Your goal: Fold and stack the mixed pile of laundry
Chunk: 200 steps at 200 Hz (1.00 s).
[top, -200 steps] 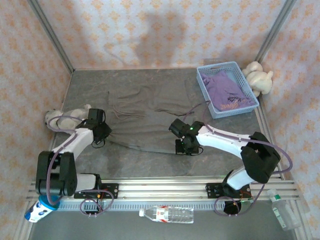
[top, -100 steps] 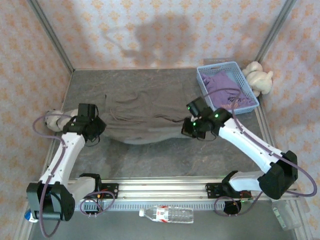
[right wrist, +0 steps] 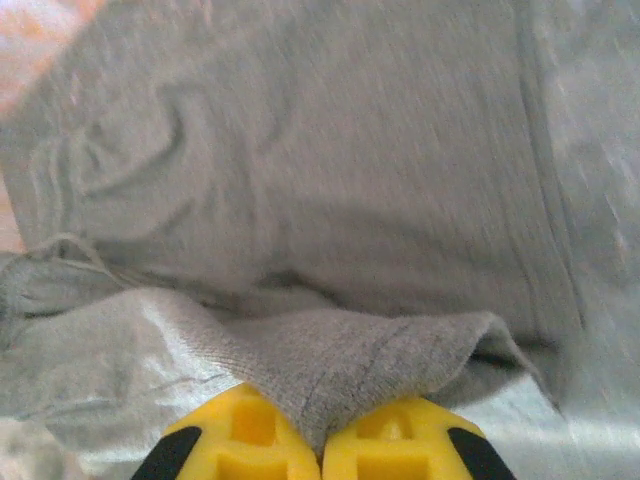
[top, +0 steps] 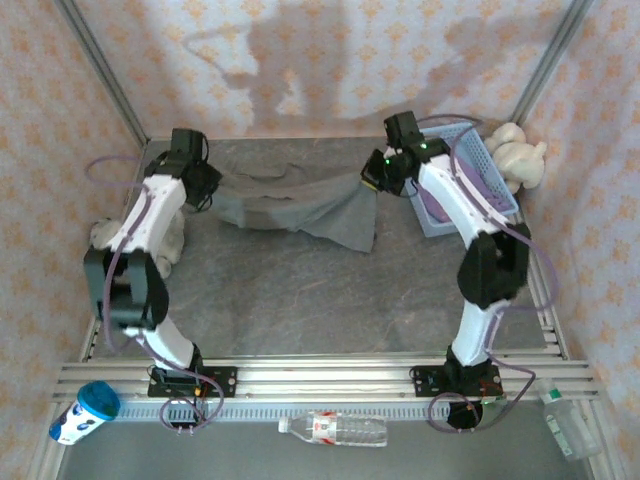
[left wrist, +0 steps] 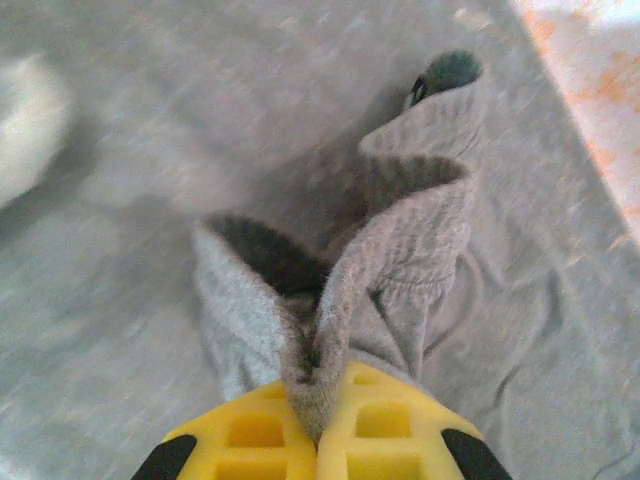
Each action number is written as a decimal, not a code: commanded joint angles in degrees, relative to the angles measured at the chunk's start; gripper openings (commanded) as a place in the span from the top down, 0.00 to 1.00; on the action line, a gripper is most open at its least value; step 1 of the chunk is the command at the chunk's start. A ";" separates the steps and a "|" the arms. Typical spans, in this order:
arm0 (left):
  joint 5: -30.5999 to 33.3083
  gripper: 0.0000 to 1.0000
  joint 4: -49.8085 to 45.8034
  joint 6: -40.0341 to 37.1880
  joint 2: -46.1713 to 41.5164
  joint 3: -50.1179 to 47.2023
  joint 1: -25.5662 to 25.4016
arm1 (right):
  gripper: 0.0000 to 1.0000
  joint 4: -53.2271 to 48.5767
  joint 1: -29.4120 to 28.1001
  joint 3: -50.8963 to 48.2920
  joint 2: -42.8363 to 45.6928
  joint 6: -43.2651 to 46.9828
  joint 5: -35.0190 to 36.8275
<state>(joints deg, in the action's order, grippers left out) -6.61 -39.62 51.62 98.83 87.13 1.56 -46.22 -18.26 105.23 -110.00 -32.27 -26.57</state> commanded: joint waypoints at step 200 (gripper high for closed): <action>3.41 0.45 -2.24 -13.73 29.86 16.53 -7.59 | 0.57 0.30 -11.89 0.29 -17.96 8.83 10.83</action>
<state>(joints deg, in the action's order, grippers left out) -6.83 -38.39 41.63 126.50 101.08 -6.37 -44.75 -30.13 104.49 -123.66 -24.14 -19.38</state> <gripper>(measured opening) 0.548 0.431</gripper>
